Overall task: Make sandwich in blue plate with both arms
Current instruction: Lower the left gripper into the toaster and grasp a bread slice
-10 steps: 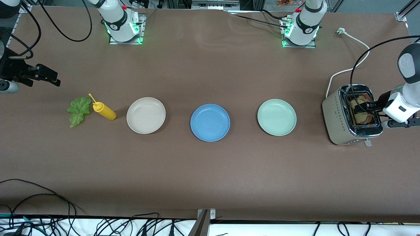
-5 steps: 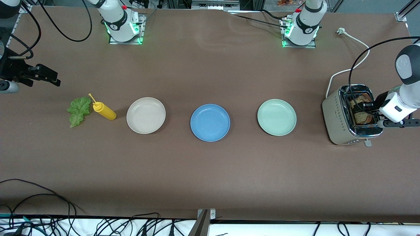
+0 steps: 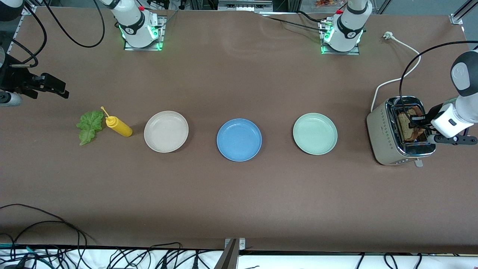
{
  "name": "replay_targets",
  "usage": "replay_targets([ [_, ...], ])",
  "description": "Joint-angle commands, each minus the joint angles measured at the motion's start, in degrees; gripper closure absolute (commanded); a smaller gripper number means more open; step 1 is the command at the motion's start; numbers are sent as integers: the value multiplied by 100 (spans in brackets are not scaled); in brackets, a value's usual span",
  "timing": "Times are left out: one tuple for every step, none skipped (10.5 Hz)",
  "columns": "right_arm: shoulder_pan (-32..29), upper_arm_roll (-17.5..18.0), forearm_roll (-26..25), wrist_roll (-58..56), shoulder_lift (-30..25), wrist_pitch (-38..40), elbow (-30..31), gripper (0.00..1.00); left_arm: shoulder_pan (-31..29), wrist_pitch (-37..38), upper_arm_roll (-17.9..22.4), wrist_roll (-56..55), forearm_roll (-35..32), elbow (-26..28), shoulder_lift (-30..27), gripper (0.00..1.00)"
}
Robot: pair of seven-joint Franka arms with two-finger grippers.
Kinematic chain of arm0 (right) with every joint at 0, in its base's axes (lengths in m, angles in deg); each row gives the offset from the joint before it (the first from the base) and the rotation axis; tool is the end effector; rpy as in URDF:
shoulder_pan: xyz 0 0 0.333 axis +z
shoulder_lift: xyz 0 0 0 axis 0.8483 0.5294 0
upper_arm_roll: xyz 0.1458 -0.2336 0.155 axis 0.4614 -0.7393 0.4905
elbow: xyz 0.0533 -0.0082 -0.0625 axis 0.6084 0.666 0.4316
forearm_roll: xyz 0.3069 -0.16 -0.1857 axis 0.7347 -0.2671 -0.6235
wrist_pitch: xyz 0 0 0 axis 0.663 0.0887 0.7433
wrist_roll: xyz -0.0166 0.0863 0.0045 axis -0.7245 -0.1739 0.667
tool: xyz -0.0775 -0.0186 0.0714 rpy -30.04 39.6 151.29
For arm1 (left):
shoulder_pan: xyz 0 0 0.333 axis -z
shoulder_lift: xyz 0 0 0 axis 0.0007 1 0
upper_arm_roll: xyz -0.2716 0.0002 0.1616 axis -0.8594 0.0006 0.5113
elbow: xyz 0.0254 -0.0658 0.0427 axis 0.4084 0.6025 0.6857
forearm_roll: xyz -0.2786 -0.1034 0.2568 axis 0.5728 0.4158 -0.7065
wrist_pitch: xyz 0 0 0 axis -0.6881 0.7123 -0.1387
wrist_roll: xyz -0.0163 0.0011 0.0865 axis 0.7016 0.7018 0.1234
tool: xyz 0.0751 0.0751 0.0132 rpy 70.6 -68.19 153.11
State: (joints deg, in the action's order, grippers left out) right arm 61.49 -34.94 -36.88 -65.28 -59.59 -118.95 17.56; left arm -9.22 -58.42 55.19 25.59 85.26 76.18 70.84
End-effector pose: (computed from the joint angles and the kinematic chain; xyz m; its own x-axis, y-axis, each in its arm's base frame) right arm 0.5623 -0.0144 0.5845 0.9994 0.0112 -0.0324 0.0103 -0.9996 -0.0268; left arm 0.5797 0.1184 0.3924 0.9886 -0.0386 -0.1454 -0.0392 -0.9992 -0.0012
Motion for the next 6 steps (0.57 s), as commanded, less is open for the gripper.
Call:
replay_targets([
  [5, -2, 81, -64, 45, 105, -123, 0, -58, 87, -50, 104, -111, 32, -122, 100],
  [5, -2, 81, -64, 45, 105, -123, 0, -58, 139, -50, 104, -111, -3, -174, 100],
  [5, -2, 81, -64, 45, 105, -123, 0, -49, 322, -50, 104, -111, -47, -288, 100],
  [5, -2, 81, -64, 45, 105, -123, 0, -40, 429, -50, 113, -111, -109, -446, 100],
  [5, -2, 81, -64, 45, 105, -123, 0, -5, 682, -50, 113, -111, -257, -534, 100],
  [5, -2, 81, -64, 45, 96, -123, 0, 21, 798, -68, 113, -111, -337, -674, 100],
])
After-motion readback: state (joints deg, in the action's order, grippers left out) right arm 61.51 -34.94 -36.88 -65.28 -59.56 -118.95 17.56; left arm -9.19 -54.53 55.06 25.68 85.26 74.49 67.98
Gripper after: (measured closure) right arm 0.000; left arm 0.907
